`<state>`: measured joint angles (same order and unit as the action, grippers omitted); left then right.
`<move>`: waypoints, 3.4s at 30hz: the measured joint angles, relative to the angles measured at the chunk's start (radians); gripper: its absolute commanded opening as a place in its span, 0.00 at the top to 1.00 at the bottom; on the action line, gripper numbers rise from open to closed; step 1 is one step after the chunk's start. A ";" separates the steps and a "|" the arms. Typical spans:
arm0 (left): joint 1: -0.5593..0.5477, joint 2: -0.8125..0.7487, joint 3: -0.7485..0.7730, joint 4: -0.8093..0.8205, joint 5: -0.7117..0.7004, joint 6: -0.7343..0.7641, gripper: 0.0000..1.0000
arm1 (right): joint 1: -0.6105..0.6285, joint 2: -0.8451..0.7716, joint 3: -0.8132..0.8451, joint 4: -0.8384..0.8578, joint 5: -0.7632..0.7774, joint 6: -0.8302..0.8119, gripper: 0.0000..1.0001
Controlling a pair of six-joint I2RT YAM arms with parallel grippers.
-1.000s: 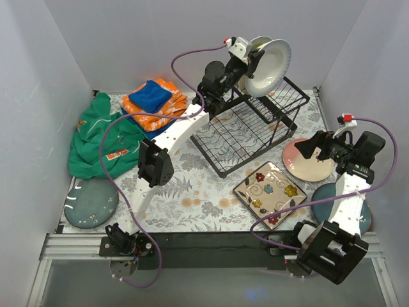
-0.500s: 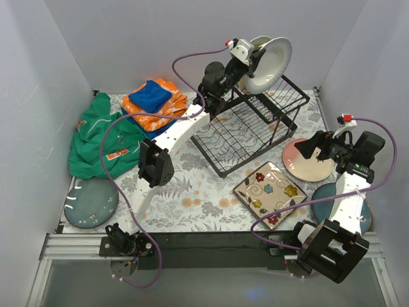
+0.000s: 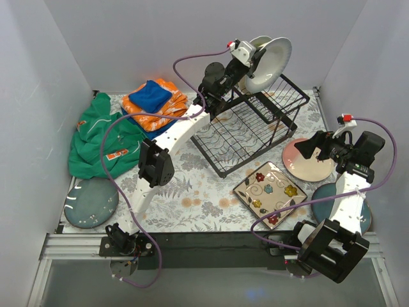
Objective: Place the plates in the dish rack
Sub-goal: Insert the plate into the dish rack
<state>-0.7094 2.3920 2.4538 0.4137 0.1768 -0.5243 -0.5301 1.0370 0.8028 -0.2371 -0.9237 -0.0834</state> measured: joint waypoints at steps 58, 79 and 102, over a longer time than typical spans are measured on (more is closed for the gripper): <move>-0.010 0.004 -0.053 0.096 0.110 0.179 1.00 | 0.000 0.013 0.000 -0.004 0.000 -0.016 0.02; -0.014 0.004 -0.076 0.085 0.150 0.254 1.00 | 0.000 0.019 0.000 -0.005 0.000 -0.021 0.02; -0.016 0.003 -0.103 0.092 0.144 0.263 1.00 | 0.000 0.019 0.000 -0.007 0.000 -0.022 0.02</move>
<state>-0.7258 2.3955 2.3508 0.5060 0.3206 -0.2611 -0.5301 1.0557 0.8028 -0.2440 -0.9241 -0.1051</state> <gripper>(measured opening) 0.071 0.982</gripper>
